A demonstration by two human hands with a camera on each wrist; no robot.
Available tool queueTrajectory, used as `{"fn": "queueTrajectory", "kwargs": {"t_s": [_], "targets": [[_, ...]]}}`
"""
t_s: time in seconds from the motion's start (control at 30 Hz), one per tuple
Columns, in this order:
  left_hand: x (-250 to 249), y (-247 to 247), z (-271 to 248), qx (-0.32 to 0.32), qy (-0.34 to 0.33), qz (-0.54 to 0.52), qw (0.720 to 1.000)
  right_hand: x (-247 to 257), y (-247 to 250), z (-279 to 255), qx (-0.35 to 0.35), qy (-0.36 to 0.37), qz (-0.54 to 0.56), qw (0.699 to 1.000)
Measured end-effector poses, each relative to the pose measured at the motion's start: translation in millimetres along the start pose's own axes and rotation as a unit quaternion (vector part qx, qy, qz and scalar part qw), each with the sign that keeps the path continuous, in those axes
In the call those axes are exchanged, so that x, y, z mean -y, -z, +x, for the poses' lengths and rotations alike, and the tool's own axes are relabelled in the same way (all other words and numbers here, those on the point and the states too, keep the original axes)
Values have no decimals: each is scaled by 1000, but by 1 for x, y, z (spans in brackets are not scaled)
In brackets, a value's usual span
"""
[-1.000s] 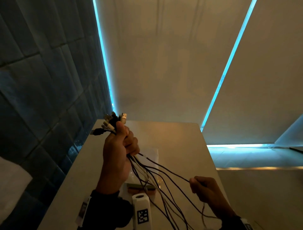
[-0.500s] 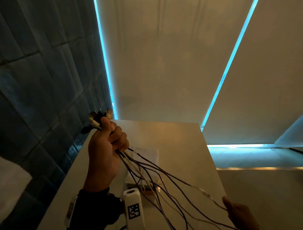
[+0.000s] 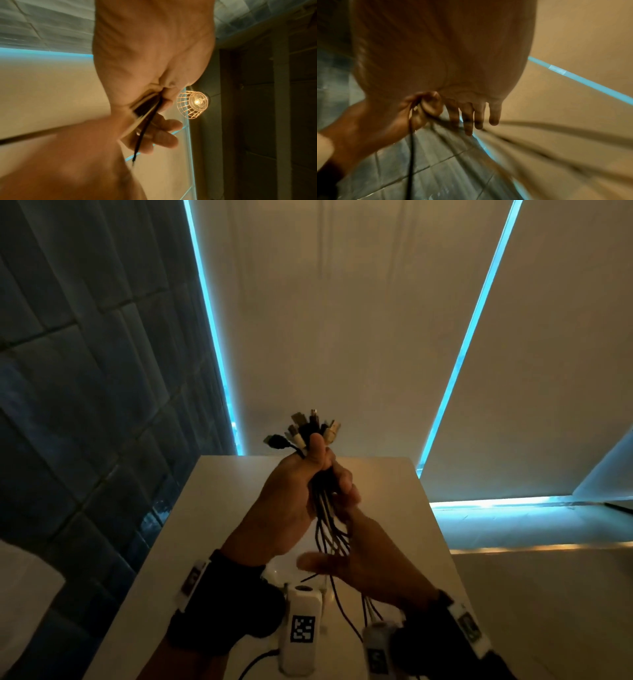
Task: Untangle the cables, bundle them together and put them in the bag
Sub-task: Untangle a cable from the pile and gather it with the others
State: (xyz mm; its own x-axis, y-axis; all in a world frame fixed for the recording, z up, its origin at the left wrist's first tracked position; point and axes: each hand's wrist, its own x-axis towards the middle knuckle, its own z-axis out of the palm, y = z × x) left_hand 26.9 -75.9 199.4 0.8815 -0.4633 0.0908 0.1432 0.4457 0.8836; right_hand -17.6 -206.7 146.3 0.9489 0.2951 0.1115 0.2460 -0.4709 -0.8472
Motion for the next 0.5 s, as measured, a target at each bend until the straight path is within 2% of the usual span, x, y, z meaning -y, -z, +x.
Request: {"fn": "queueTrajectory", "kwargs": {"t_s": [0.1, 0.17, 0.37, 0.5], "targets": [[-9, 3, 6, -3, 10, 11, 1000, -10, -18, 13, -4, -8, 121, 993], [-14, 9, 9, -28, -3, -13, 1000, -32, -22, 7, -15, -52, 153, 987], [-14, 23, 16, -123, -16, -75, 989, -101, -19, -41, -47, -205, 99, 973], [-4, 20, 22, -149, -22, -67, 986, -137, -17, -76, -69, -306, 91, 945]]}}
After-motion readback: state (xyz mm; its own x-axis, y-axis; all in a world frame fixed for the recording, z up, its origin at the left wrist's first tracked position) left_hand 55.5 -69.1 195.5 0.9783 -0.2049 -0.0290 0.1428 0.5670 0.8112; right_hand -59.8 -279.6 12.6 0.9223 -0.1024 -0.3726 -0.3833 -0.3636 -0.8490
